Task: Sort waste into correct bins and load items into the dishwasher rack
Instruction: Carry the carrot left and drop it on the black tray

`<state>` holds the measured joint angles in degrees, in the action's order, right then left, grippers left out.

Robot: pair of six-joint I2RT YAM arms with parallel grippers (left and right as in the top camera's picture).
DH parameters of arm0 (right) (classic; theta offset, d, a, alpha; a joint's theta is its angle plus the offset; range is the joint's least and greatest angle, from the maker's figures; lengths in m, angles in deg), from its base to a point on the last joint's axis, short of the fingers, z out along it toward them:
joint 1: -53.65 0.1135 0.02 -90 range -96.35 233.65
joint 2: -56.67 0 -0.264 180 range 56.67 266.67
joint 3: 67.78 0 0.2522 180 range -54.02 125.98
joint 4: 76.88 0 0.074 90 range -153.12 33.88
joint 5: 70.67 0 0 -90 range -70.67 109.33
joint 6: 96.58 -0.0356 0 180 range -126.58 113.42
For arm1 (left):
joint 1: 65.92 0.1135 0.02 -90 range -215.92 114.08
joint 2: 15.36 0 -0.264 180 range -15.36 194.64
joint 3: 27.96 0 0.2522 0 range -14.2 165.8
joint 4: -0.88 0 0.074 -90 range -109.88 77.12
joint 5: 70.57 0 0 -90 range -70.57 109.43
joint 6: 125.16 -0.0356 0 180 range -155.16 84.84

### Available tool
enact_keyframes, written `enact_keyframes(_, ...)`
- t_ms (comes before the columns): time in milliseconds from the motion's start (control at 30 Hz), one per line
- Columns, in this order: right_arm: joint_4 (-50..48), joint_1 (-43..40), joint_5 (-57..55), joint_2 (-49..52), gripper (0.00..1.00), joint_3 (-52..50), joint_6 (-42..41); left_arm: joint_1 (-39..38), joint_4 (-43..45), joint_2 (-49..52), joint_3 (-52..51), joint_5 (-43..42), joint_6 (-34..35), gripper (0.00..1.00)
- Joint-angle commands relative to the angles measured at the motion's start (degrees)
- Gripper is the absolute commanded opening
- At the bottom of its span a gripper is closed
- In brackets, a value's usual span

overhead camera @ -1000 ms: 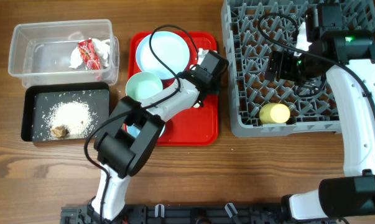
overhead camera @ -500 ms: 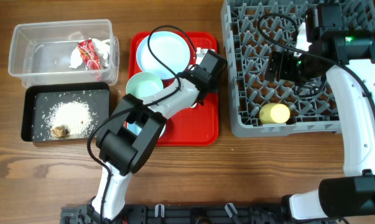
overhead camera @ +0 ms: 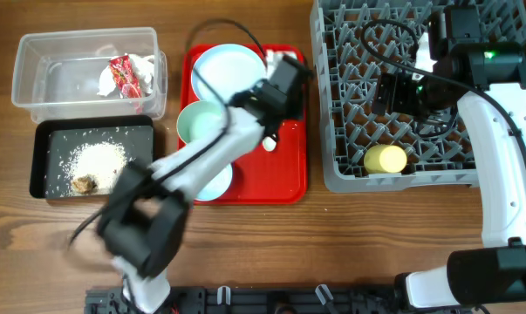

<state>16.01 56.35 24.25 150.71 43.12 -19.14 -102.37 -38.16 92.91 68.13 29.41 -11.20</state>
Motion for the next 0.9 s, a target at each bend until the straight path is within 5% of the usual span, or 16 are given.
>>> enact_keyframes(0,-0.50,0.35,0.52,-0.92,0.98,1.20,0.59,3.30,-6.19,-14.03,0.42,2.01,0.31,0.20)
enact_keyframes(200,-0.52,0.35,0.52,-0.92,0.98,1.20,1.07,11.67,-23.43,-25.03,0.42,9.92,0.79,0.19)
enact_keyframes(433,-0.68,0.35,0.52,-0.92,0.98,1.20,1.01,26.60,-38.16,-25.44,0.35,13.49,13.11,0.09)
enact_keyframes(867,-0.63,0.35,0.52,-0.92,0.98,1.20,1.01,47.54,-30.88,-24.96,-15.54,12.09,32.15,0.15)
